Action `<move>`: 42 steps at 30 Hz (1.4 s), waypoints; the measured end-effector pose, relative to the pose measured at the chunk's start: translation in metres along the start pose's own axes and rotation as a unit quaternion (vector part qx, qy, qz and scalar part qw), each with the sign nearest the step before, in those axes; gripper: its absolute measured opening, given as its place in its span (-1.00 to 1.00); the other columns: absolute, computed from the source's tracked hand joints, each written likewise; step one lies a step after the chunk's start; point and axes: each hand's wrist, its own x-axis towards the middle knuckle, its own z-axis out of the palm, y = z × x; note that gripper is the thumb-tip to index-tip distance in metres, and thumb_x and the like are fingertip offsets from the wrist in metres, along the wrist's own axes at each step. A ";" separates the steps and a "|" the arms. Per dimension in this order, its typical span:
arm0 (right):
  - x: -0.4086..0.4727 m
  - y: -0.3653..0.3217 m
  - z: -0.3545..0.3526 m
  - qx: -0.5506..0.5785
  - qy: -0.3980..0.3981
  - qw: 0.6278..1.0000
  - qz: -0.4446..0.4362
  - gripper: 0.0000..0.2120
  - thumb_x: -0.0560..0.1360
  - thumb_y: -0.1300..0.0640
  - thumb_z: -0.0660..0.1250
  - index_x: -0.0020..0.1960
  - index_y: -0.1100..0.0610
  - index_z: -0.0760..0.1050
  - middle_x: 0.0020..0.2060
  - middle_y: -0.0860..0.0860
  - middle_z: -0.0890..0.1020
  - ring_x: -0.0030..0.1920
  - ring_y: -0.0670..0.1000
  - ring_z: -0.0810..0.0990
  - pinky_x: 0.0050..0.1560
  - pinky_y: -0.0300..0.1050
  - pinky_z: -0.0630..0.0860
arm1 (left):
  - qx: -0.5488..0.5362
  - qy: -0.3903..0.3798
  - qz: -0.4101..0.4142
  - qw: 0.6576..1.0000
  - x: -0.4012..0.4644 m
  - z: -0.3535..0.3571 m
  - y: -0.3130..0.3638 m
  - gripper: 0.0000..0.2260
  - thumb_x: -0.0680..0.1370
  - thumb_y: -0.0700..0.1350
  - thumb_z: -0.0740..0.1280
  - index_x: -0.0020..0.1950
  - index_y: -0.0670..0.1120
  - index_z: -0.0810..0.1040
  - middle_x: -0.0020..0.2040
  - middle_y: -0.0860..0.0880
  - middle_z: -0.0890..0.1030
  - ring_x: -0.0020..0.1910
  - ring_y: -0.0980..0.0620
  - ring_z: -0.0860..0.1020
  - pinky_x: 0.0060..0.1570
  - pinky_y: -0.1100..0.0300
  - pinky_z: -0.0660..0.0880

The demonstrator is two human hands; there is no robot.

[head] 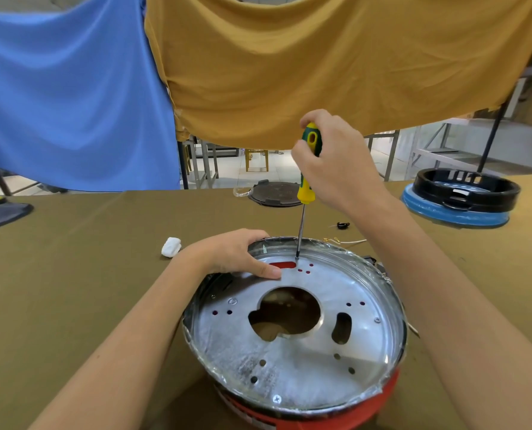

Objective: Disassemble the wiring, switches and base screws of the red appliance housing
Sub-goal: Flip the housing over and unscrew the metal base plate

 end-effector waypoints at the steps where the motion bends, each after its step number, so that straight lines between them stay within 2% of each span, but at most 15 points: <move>1: -0.001 0.000 0.001 -0.006 0.000 1.000 -0.005 -0.70 0.59 -0.05 0.30 0.24 0.10 0.48 0.00 0.05 0.41 0.00 0.04 0.41 0.01 -0.11 0.43 | -0.001 -0.001 0.001 1.000 0.000 0.000 0.000 -0.59 0.36 0.27 0.51 0.11 0.20 0.50 0.05 0.15 0.65 0.04 0.06 0.62 0.02 0.20 0.54; 4: -0.001 0.001 0.000 -0.012 0.005 1.000 -0.001 -0.62 0.53 -0.12 0.41 0.25 0.04 0.51 0.04 0.05 0.32 0.08 0.06 0.41 0.13 -0.13 0.45 | -0.002 -0.003 0.001 1.000 0.001 0.000 0.000 -0.56 0.36 0.27 0.51 0.15 0.18 0.50 0.06 0.11 0.66 0.04 0.01 0.63 0.04 0.12 0.57; 7: 0.002 0.003 -0.003 0.006 0.006 1.000 0.004 -0.67 0.58 0.07 0.36 0.34 0.02 0.50 0.05 0.02 0.40 -0.01 -0.02 0.44 -0.01 -0.29 0.40 | -0.002 -0.007 -0.002 1.000 0.002 0.000 0.000 -0.56 0.36 0.27 0.51 0.15 0.16 0.50 0.02 0.10 0.67 -0.01 0.00 0.65 0.03 0.08 0.61; 9: 0.003 0.003 -0.003 0.019 0.008 1.000 0.017 -0.64 0.58 0.17 0.25 0.38 0.10 0.45 0.05 0.03 0.47 -0.04 -0.01 0.44 -0.13 -0.24 0.34 | 0.000 -0.006 -0.003 1.000 0.003 0.000 0.000 -0.55 0.35 0.28 0.51 0.15 0.17 0.50 0.01 0.11 0.67 -0.03 0.02 0.65 0.01 0.10 0.61; 12: 0.000 0.003 0.001 0.022 0.003 1.000 0.014 -0.69 0.57 0.16 0.22 0.31 0.15 0.43 0.00 0.07 0.49 -0.09 0.03 0.43 -0.19 -0.15 0.31 | 0.005 -0.008 -0.003 1.000 0.003 -0.001 -0.002 -0.55 0.35 0.29 0.50 0.14 0.17 0.50 0.01 0.13 0.66 -0.03 0.05 0.65 0.00 0.12 0.60; 16: -0.002 0.002 0.003 0.009 0.007 1.000 0.002 -0.65 0.55 -0.07 0.40 0.23 0.09 0.49 0.05 0.05 0.30 0.11 0.09 0.39 0.16 -0.09 0.45 | 0.004 -0.004 -0.001 1.000 0.005 0.000 -0.003 -0.53 0.32 0.32 0.51 0.14 0.20 0.50 0.00 0.16 0.66 -0.04 0.09 0.64 0.01 0.13 0.60; 18: -0.001 0.003 0.003 0.002 0.021 1.000 0.002 -0.65 0.53 -0.03 0.44 0.25 0.07 0.51 0.05 0.04 0.28 0.13 0.10 0.41 0.19 -0.06 0.48 | 0.003 -0.005 -0.001 1.000 0.005 0.000 -0.003 -0.53 0.32 0.32 0.51 0.14 0.20 0.50 0.01 0.16 0.66 -0.03 0.09 0.64 0.02 0.13 0.59; 22: 0.002 0.004 0.002 0.011 0.010 1.000 0.017 -0.66 0.59 0.17 0.26 0.36 0.10 0.42 0.09 0.05 0.39 -0.01 0.03 0.44 -0.05 -0.21 0.35 | 0.007 -0.003 0.001 1.000 0.003 0.000 -0.002 -0.52 0.32 0.33 0.50 0.14 0.20 0.50 0.02 0.18 0.66 -0.01 0.10 0.63 0.06 0.12 0.56; 24: 0.001 0.005 0.002 0.018 0.010 1.000 0.022 -0.65 0.57 0.19 0.20 0.35 0.14 0.39 0.06 0.05 0.43 -0.06 0.03 0.43 -0.14 -0.20 0.27 | 0.010 -0.003 0.001 1.000 0.002 0.000 -0.001 -0.52 0.33 0.32 0.50 0.15 0.18 0.50 0.03 0.15 0.66 0.01 0.05 0.63 0.08 0.08 0.56; 27: -0.002 0.003 0.005 0.020 0.000 1.000 0.007 -0.73 0.59 0.08 0.24 0.27 0.11 0.42 0.02 0.06 0.42 0.00 0.09 0.44 -0.08 -0.17 0.32 | 0.008 -0.005 0.000 1.000 0.002 0.000 -0.001 -0.53 0.34 0.30 0.51 0.14 0.16 0.51 0.02 0.12 0.66 0.01 0.00 0.63 0.10 0.01 0.57; 29: -0.004 0.003 0.005 0.004 0.008 1.000 0.002 -0.67 0.57 -0.07 0.34 0.24 0.07 0.44 0.02 0.06 0.35 0.06 0.10 0.41 0.05 -0.15 0.40 | 0.007 -0.006 -0.002 1.000 0.002 0.000 -0.001 -0.54 0.34 0.30 0.51 0.14 0.17 0.50 0.04 0.11 0.66 0.03 -0.01 0.63 0.09 0.03 0.57; 31: -0.003 0.003 0.004 -0.007 0.019 1.000 -0.002 -0.64 0.54 -0.08 0.41 0.24 0.06 0.47 0.03 0.06 0.32 0.07 0.08 0.41 0.12 -0.14 0.44 | 0.006 -0.005 -0.004 1.000 0.003 0.000 -0.001 -0.55 0.34 0.30 0.51 0.14 0.18 0.50 0.05 0.09 0.66 0.05 -0.04 0.63 0.08 0.05 0.56; 34: 0.000 0.004 0.000 0.009 0.012 1.000 0.003 -0.69 0.57 0.11 0.36 0.30 0.05 0.47 0.02 0.04 0.37 -0.13 -0.09 0.42 -0.05 -0.35 0.40 | 0.002 -0.007 -0.002 1.000 0.003 0.000 -0.001 -0.56 0.34 0.30 0.51 0.11 0.19 0.51 0.02 0.10 0.67 0.03 -0.03 0.63 0.08 0.04 0.57; 37: 0.002 0.005 -0.001 0.028 0.000 0.999 0.024 -0.67 0.56 0.18 0.23 0.32 0.11 0.42 -0.04 0.03 0.44 -0.21 -0.08 0.38 -0.28 -0.23 0.27 | 0.006 -0.005 0.000 1.000 0.003 0.000 -0.001 -0.55 0.34 0.30 0.51 0.12 0.19 0.51 0.03 0.10 0.66 0.05 -0.04 0.63 0.13 -0.02 0.57; 42: -0.002 0.005 0.001 0.015 -0.011 1.000 0.004 -0.70 0.57 -0.06 0.33 0.20 0.09 0.43 -0.05 0.01 0.39 -0.06 0.03 0.39 -0.06 -0.15 0.34 | 0.007 -0.009 0.005 1.000 0.004 0.000 -0.001 -0.55 0.34 0.31 0.50 0.12 0.19 0.51 0.04 0.09 0.66 0.04 -0.04 0.63 0.15 -0.07 0.56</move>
